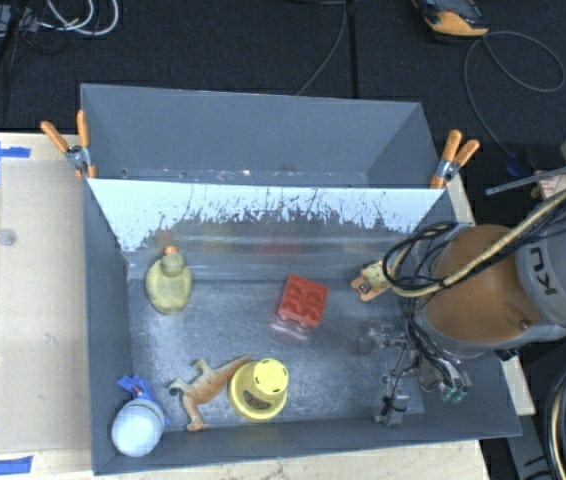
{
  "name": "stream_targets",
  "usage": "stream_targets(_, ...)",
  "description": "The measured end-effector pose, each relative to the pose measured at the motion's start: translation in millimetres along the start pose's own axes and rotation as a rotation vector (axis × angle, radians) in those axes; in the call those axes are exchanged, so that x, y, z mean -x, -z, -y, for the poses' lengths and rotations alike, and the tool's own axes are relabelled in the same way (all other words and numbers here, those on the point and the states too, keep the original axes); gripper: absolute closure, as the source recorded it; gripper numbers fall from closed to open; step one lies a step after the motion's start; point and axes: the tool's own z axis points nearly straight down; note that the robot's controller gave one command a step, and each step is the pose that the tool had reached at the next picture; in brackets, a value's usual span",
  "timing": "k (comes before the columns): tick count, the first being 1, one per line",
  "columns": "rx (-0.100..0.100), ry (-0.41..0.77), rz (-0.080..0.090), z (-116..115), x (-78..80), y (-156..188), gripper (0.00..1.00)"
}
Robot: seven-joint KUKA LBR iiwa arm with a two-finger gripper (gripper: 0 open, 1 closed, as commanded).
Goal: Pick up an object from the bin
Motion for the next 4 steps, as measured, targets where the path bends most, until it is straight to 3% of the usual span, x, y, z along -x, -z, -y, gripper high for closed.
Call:
stream_targets(1,0.000,0.076,-0.007,-58,-10.7,-8,1.00)
stream_targets(3,0.001,0.077,-0.012,-58,-12.3,-4,1.00)
stream_targets(4,0.001,0.078,-0.016,-58,-13.5,18,1.00)
